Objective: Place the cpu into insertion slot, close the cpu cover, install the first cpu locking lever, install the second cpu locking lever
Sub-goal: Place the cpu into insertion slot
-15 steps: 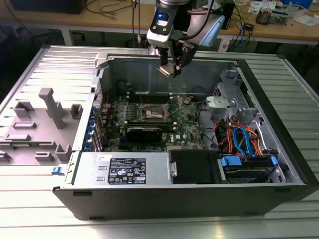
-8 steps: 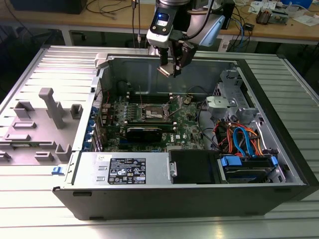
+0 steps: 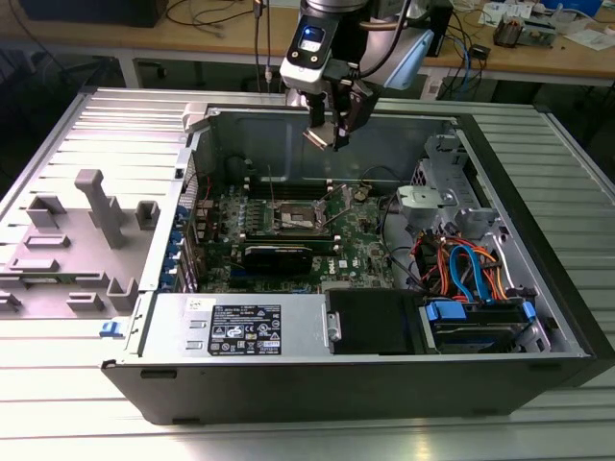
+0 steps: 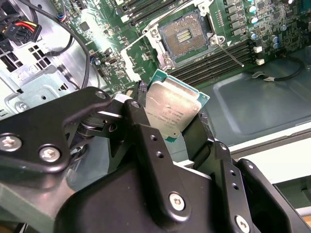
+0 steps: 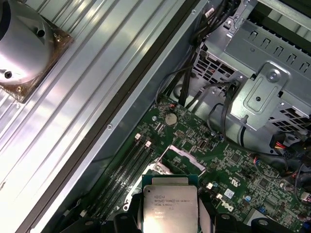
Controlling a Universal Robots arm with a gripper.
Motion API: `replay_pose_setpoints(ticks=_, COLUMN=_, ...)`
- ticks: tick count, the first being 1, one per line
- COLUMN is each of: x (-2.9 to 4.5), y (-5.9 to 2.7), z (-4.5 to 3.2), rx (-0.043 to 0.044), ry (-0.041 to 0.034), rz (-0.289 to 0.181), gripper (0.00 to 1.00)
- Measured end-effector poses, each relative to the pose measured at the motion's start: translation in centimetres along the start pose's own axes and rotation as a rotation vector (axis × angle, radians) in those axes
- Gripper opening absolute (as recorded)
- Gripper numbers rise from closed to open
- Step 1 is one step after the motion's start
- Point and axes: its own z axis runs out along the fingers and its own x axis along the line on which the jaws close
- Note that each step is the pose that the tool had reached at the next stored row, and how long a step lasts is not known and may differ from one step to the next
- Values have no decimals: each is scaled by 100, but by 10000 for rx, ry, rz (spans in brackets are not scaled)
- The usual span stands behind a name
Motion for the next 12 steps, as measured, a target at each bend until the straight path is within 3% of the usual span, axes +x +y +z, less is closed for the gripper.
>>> replay_pose_setpoints(ticks=12, x=-4, y=-5, z=12, rx=-3, ry=-2, rz=45, gripper=55)
